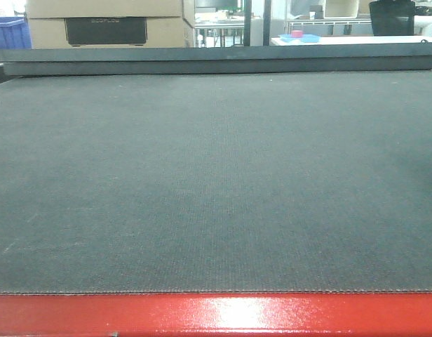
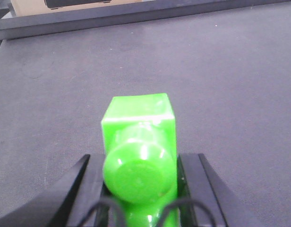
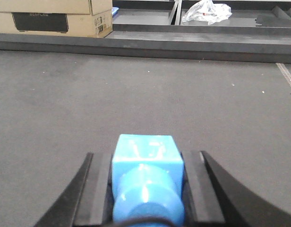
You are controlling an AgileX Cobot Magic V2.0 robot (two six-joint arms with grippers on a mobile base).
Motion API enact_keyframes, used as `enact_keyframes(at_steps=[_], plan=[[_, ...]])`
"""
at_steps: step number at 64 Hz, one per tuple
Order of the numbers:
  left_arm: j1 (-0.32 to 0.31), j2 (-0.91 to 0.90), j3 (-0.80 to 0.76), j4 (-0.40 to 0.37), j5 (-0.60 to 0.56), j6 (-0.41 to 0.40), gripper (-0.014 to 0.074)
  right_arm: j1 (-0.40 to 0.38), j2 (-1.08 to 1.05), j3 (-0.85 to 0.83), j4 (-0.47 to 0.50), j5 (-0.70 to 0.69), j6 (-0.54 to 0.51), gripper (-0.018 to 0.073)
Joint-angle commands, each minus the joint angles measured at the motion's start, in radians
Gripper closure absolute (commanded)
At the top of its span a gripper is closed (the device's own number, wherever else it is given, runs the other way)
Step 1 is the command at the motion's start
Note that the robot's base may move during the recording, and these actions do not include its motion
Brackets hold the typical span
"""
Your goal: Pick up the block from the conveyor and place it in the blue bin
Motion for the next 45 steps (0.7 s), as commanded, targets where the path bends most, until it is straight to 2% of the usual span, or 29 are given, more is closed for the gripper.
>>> enact_keyframes(at_steps=[1, 45], plan=[[-0.007, -0.005, -0.001, 0.007, -0.012, -0.006, 0.0707, 0.001, -0.002, -0.009, -0.015, -0.007, -0.004, 0.0721], [-0.007, -0.005, -0.001, 0.009, -0.072, -0.006, 0.0707, 0.001, -0.002, -0.009, -0.015, -0.009, -0.004, 0.0721]])
